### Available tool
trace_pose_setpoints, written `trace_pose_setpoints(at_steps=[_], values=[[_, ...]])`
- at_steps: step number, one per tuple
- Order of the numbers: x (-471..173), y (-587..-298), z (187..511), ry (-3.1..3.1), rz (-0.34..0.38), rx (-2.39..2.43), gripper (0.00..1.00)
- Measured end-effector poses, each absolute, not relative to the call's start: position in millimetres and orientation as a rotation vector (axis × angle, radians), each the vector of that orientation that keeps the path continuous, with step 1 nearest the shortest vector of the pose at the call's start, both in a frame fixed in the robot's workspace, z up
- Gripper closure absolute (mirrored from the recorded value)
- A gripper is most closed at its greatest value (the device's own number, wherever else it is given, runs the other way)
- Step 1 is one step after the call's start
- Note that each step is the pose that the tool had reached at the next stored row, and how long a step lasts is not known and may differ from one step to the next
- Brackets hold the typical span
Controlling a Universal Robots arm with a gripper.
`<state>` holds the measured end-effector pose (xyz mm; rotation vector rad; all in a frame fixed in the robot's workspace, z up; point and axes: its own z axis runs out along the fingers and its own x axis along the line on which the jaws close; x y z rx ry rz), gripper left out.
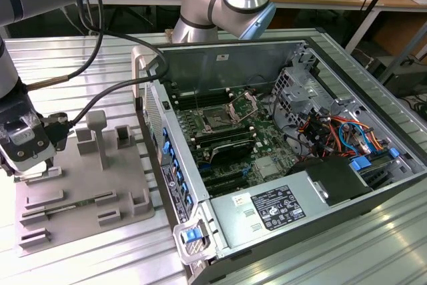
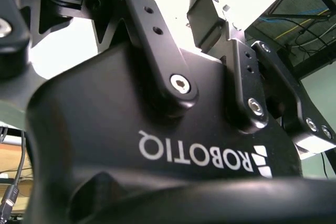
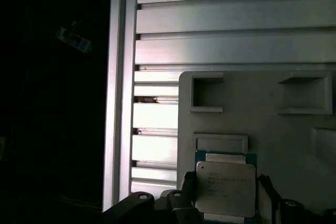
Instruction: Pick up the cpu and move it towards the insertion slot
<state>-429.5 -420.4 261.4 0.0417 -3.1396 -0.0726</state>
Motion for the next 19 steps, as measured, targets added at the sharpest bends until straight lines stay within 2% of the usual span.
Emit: trace_pose_setpoints(at_steps=[19], values=[[-429.4,-420.4,265.4,-3.14,-0.074,0.042,0.45]])
